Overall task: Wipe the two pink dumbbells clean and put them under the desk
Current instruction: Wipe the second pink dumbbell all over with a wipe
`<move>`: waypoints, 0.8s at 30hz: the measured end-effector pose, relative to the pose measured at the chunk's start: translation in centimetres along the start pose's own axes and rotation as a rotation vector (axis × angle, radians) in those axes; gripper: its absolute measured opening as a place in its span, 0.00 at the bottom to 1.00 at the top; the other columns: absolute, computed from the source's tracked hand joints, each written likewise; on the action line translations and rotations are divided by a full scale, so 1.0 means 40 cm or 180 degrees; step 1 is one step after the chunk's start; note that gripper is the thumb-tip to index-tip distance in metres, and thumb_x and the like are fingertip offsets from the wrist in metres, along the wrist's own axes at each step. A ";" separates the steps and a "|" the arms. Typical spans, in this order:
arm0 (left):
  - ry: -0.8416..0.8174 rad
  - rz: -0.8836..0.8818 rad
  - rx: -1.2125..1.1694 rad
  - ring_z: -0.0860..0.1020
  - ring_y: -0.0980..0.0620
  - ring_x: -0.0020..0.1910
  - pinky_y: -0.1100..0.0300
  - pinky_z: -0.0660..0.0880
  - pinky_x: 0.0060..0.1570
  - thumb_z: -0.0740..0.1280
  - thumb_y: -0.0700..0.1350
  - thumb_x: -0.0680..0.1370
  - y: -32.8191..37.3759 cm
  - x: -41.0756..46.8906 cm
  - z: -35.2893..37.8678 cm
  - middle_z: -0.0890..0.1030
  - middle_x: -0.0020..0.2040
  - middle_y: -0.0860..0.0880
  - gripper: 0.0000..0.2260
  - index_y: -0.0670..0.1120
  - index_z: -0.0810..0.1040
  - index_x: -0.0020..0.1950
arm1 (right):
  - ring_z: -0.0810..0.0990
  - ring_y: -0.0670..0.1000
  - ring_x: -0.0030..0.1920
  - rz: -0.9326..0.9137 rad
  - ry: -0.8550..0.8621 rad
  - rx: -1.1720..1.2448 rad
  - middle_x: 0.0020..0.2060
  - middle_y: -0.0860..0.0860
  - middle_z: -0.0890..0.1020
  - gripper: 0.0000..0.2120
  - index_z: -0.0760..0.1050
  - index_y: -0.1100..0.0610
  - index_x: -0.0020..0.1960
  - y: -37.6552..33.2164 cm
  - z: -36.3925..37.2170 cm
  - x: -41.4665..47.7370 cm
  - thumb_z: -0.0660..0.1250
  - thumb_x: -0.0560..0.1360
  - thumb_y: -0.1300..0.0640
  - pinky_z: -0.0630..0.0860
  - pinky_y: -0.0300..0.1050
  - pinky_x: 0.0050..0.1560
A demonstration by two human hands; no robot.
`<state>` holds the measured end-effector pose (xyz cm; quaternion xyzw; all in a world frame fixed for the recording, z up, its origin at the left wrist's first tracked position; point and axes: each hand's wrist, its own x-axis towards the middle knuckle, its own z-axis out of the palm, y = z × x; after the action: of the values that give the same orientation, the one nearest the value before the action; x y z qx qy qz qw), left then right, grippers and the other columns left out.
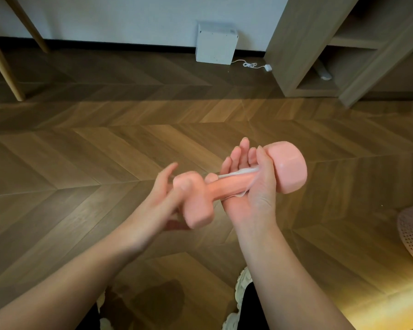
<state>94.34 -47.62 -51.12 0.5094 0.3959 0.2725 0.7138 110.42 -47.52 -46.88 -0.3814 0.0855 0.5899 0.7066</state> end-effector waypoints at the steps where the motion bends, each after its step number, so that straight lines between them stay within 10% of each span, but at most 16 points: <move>1: -0.0331 -0.0304 -0.0297 0.83 0.48 0.52 0.53 0.82 0.42 0.64 0.70 0.66 0.000 -0.008 -0.002 0.79 0.62 0.40 0.39 0.50 0.68 0.72 | 0.86 0.49 0.40 0.0022 -0.0017 -0.0012 0.46 0.50 0.87 0.07 0.79 0.56 0.50 0.002 0.000 -0.001 0.72 0.74 0.55 0.80 0.44 0.43; 4: -0.0181 0.0266 0.0358 0.83 0.52 0.48 0.56 0.82 0.41 0.71 0.61 0.67 0.000 -0.016 0.014 0.80 0.58 0.44 0.30 0.51 0.72 0.66 | 0.86 0.48 0.41 0.0031 -0.0026 0.0035 0.46 0.50 0.87 0.07 0.79 0.56 0.50 0.001 -0.002 0.001 0.72 0.74 0.56 0.80 0.43 0.43; 8: 0.0129 0.0753 0.1153 0.70 0.64 0.67 0.71 0.71 0.59 0.77 0.55 0.65 0.019 -0.005 0.012 0.67 0.68 0.65 0.45 0.62 0.56 0.76 | 0.86 0.48 0.41 0.0028 -0.0054 0.0190 0.46 0.50 0.87 0.06 0.79 0.56 0.50 -0.008 -0.007 0.003 0.71 0.74 0.56 0.81 0.41 0.40; 13: -0.0310 -0.0626 -0.0116 0.83 0.46 0.41 0.52 0.81 0.35 0.62 0.70 0.68 0.012 -0.011 0.004 0.81 0.54 0.35 0.37 0.44 0.74 0.66 | 0.85 0.47 0.39 0.0135 -0.0075 0.0036 0.46 0.50 0.87 0.08 0.79 0.55 0.52 0.010 -0.003 -0.001 0.72 0.74 0.55 0.79 0.44 0.45; 17: 0.0489 0.0762 0.1364 0.76 0.62 0.61 0.66 0.76 0.53 0.72 0.62 0.66 0.003 -0.003 0.013 0.72 0.67 0.56 0.40 0.61 0.60 0.75 | 0.86 0.48 0.41 0.0114 -0.0082 0.0147 0.47 0.50 0.87 0.06 0.79 0.56 0.50 0.012 -0.002 0.007 0.71 0.75 0.56 0.80 0.43 0.45; 24: -0.0140 -0.0361 -0.0157 0.83 0.42 0.43 0.49 0.81 0.41 0.66 0.69 0.68 0.015 0.002 0.002 0.82 0.52 0.39 0.31 0.49 0.77 0.63 | 0.85 0.48 0.42 0.0065 -0.0123 0.0219 0.48 0.51 0.87 0.08 0.79 0.56 0.52 0.009 -0.006 0.010 0.71 0.75 0.56 0.80 0.42 0.43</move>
<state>94.48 -47.42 -50.57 0.4742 0.4016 0.2300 0.7490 110.30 -47.37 -47.41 -0.3446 0.0960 0.6010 0.7147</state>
